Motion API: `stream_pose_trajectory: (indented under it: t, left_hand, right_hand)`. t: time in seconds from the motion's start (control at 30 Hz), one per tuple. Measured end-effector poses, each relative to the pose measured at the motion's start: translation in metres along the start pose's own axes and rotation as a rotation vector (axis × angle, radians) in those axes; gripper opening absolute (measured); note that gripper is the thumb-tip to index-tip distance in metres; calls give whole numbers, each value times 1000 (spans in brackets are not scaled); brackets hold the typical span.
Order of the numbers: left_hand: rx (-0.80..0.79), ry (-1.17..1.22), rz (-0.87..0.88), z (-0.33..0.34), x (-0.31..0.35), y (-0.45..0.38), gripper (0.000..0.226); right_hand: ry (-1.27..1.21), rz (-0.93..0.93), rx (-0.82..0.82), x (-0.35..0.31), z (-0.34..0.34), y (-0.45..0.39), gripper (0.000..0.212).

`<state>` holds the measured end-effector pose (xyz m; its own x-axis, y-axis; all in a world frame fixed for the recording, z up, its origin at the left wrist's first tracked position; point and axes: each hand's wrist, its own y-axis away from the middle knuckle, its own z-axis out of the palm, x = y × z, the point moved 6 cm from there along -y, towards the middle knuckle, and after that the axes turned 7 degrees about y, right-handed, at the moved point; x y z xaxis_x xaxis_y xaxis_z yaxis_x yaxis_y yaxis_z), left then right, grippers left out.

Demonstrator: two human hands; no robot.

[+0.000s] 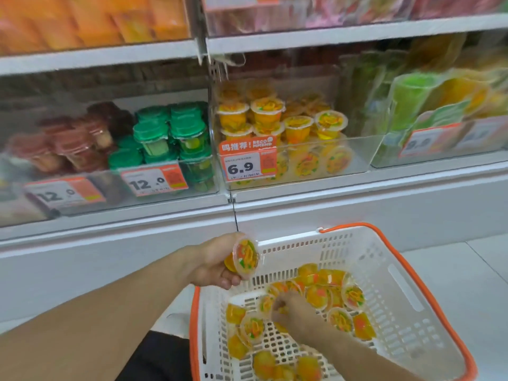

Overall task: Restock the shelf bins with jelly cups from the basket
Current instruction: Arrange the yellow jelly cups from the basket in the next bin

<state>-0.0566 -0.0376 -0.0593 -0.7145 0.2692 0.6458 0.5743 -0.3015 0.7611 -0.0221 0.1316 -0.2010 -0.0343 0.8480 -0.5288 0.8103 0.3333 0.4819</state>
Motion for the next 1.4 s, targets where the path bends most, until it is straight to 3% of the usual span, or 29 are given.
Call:
stream_pose_trajectory:
  t: [0.1, 0.23, 0.33, 0.43, 0.6, 0.7, 0.8, 0.97, 1.07, 1.17, 1.3, 1.4]
  left_hand:
    - [64, 81, 139, -2, 41, 19, 54]
    - [-79, 396, 232, 20, 80, 52, 35]
    - [-173, 557, 391, 34, 111, 66, 41]
    - [-253, 671, 575, 51, 146, 83, 45]
    - [-202, 845, 751, 60, 172, 90, 38]
    - [-141, 912, 794, 55, 177, 84, 34]
    - [-66, 937, 818, 44, 179, 80, 32]
    - [27, 973, 863, 35, 184, 76, 27]
    - [52, 938, 844, 44, 183, 73, 30]
    - [47, 879, 775, 57, 180, 72, 36]
    - [97, 821, 679, 63, 174, 68, 38]
    - [119, 790, 616, 60, 168, 63, 38]
  right_hand:
    - [-202, -125, 166, -24, -82, 16, 19]
    - [-449, -259, 402, -55, -198, 62, 30]
    - [-616, -368, 491, -86, -266, 91, 43]
    - [-688, -472, 554, -115, -308, 105, 52]
    - [-692, -443, 562, -123, -335, 85, 91]
    - [-584, -451, 501, -128, -341, 66, 79]
    - [-634, -463, 453, -132, -345, 51, 62]
    - [-646, -510, 307, -147, -351, 34, 54]
    - [-746, -526, 461, -140, -372, 21, 53]
    - [-783, -405, 711, -122, -396, -7, 52]
    - [-560, -197, 912, -112, -422, -64, 64]
    - [-318, -70, 966, -118, -435, -91, 53]
